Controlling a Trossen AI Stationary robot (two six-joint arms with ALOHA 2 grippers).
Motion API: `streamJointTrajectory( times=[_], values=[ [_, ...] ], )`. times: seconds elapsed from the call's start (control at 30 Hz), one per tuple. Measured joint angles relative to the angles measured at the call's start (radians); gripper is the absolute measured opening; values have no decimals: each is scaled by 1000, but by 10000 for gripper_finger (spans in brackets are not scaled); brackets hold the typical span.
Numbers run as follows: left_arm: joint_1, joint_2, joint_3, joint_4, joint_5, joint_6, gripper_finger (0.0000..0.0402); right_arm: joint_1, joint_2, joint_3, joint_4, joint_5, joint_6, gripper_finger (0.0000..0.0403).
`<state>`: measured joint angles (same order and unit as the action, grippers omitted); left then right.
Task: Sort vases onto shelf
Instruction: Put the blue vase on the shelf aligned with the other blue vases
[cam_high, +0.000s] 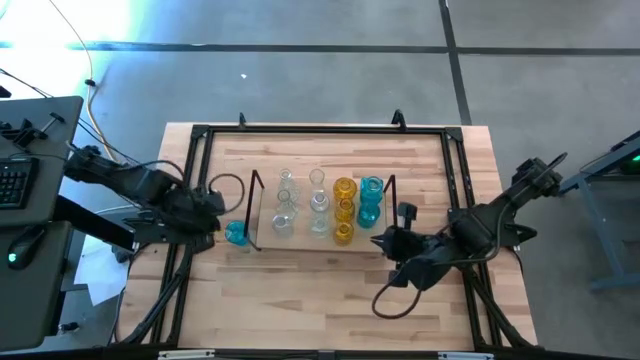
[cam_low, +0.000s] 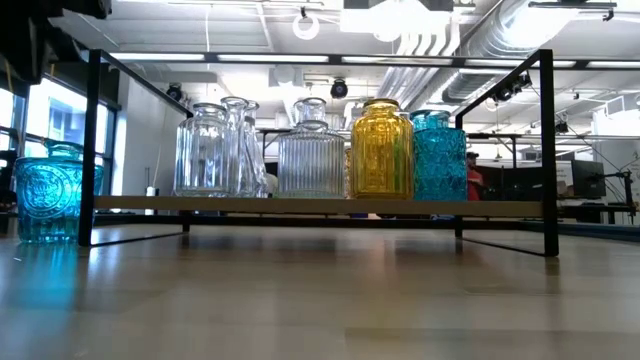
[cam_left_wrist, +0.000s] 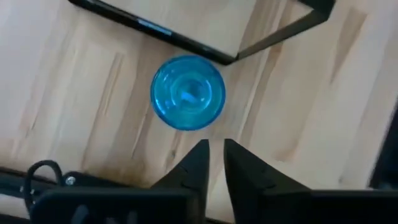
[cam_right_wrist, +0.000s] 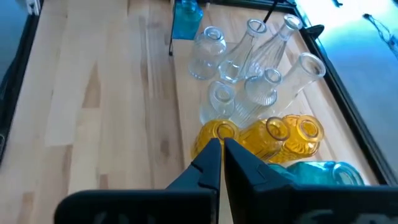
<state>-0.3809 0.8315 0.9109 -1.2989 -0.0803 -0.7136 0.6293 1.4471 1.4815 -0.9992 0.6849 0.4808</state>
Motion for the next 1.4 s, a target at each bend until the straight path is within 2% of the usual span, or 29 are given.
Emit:
streamJointTrajectory(
  times=[0.23, 0.37, 0.47, 0.57, 0.7, 1.1, 1.4],
  values=[
    [-69, 63, -54, 144, -45, 121, 103, 0, 6, 0, -12, -13, -13, 0],
    [-126, 59, -121, 160, -65, 151, 122, 11, 6, 0, -13, -13, -16, 0],
    [-178, 39, -181, 180, -118, 131, 123, 19, 6, 0, -13, -14, -11, 0],
    [-223, 27, -230, 278, -177, 137, 121, 28, 6, 0, -13, -7, -10, 0],
    [-268, 31, -259, 309, -257, 149, 120, 28, 6, 0, -13, -5, 14, 0],
    [-286, 81, -281, 320, -338, 62, 119, 28, 7, 0, -7, 13, 16, 0],
    [-287, 160, -279, 330, -340, -11, 117, 28, 7, 0, -5, 15, 10, 0]
  ],
)
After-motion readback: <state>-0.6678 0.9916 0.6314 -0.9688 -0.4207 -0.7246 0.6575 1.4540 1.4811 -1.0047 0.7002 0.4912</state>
